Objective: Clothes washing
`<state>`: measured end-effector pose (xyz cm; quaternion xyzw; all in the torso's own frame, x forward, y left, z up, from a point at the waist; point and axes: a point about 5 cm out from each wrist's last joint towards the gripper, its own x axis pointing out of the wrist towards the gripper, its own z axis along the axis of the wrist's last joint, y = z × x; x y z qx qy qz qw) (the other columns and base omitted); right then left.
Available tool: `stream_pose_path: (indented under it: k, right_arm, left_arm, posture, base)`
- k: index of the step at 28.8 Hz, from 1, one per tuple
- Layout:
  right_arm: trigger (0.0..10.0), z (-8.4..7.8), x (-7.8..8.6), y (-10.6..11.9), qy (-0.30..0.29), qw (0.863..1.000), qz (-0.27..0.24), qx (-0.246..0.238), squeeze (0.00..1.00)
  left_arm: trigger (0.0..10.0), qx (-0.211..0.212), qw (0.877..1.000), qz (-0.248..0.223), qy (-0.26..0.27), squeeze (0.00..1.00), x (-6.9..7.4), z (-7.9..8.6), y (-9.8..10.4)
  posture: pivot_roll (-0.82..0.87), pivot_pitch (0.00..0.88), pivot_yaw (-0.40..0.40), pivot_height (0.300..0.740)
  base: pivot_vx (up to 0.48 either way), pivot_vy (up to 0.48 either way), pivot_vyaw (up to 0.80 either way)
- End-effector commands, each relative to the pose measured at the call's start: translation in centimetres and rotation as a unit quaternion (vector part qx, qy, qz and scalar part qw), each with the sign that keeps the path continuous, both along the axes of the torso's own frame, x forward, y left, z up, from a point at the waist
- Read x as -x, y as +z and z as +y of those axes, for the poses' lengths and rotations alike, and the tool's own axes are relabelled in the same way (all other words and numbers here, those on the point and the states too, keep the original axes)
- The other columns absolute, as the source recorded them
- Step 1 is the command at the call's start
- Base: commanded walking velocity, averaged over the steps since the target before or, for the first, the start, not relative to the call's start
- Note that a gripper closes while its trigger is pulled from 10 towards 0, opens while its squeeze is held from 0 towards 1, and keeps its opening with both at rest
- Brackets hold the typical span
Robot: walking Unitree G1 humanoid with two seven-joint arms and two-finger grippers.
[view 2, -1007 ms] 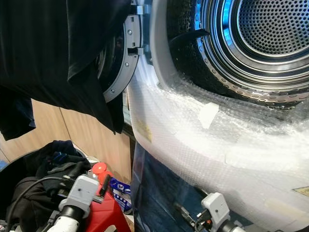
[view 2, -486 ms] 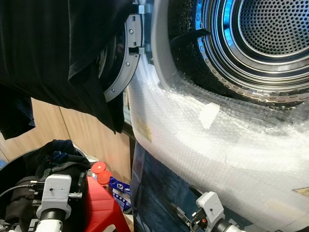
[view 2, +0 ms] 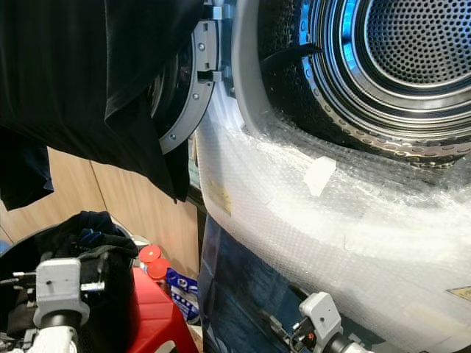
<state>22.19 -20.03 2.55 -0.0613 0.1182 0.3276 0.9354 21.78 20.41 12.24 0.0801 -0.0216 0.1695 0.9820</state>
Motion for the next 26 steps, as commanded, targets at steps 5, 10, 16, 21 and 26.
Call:
stream_pose_path:
  k: [5,10,16,21,26]
  right_arm:
    - [10.0,0.5,0.2,1.5,0.016,0.999,-0.013,-0.032,0.00]
    - [10.0,-0.1,0.5,1.6,0.019,0.999,-0.011,-0.026,0.00]
    - [10.0,-0.6,0.9,1.5,0.019,1.000,-0.005,-0.017,0.00]
    - [10.0,-0.7,0.9,1.7,0.013,1.000,-0.004,-0.017,0.00]
    - [10.0,-0.6,1.1,1.6,0.012,1.000,-0.001,-0.014,0.00]
  left_arm:
    - [10.0,0.064,0.997,-0.025,0.020,0.00,-1.2,2.1,1.6]
    - [10.0,0.162,0.984,-0.034,0.064,0.00,-1.6,3.2,2.0]
    - [10.0,0.272,0.959,-0.026,0.071,0.00,-2.6,2.9,1.9]
    - [10.0,0.308,0.949,-0.011,0.071,0.00,-3.0,3.1,1.7]
    - [10.0,0.366,0.927,0.003,0.078,0.00,-3.6,3.1,2.0]
  posture:
    - [0.07,0.000,-0.061,0.740]
    - [0.05,0.000,-0.058,0.740]
    - [0.04,0.000,-0.056,0.740]
    - [0.04,0.000,-0.054,0.740]
    - [0.04,0.000,-0.052,0.740]
  base:
    - [0.000,0.000,0.00]
    - [0.000,0.000,0.00]
    - [0.000,0.000,0.00]
    - [0.000,0.000,0.00]
    - [0.000,0.000,0.00]
